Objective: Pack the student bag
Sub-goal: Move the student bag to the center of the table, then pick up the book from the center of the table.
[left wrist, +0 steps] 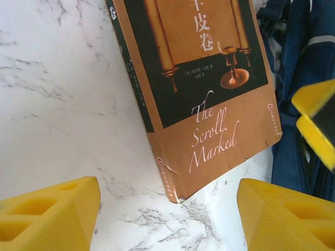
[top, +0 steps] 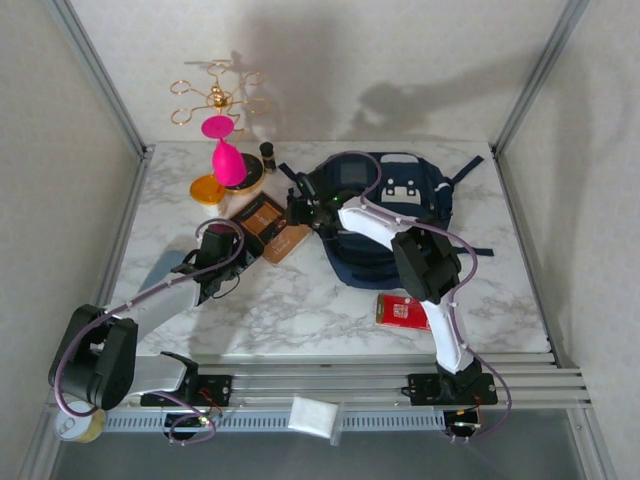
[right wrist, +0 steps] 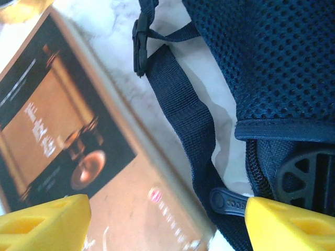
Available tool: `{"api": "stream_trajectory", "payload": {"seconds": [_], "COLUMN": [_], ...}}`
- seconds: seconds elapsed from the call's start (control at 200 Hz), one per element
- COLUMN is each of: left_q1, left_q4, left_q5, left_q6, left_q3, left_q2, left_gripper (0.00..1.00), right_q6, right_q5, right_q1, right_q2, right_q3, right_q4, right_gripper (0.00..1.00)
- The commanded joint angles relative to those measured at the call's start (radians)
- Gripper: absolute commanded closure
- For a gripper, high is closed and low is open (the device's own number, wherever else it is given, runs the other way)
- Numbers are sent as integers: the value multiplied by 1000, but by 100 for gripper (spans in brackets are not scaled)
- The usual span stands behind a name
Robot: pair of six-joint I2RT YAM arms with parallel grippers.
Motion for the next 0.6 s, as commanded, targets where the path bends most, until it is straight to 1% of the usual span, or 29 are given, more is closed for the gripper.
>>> {"api": "stream_trajectory", "payload": {"seconds": [0.0,0.06,0.165,0.295,0.385,0.471,0.546,0.556,0.596], "left_q1": [7,7,7,10,12,14,16,16,18], "left_q4": [20,18,9,6,8,4,-1,-1,-4], "left_q5": [-20,-24,-41,-65,-74,-77,-78,-79,-86], "left_q6": [-16,-17,-29,-50,-55,-59,-61,-61,-60], "left_q3": [-11,-12,-14,-28,-36,-40,-44,-45,-48], "left_q2": [-6,-6,-12,-32,-43,-48,-53,-54,-57], "left_gripper": [30,30,30,30,30,30,30,30,30], "right_q6": [-77,-90,-104,-141,-146,-147,-157,-159,-167], "right_q5": [26,-21,-13,-64,-36,-51,-101,-110,-125], "right_q1": [-27,-20,-6,6,6,6,6,26,46], "right_q2": [58,71,114,143,196,223,221,220,210], "right_q3": [58,85,143,179,236,257,256,254,252], "right_q4": [-36,-19,-44,-38,-94,-105,-100,-100,-107], "right_gripper": [20,19,18,16,15,15,16,16,17]}}
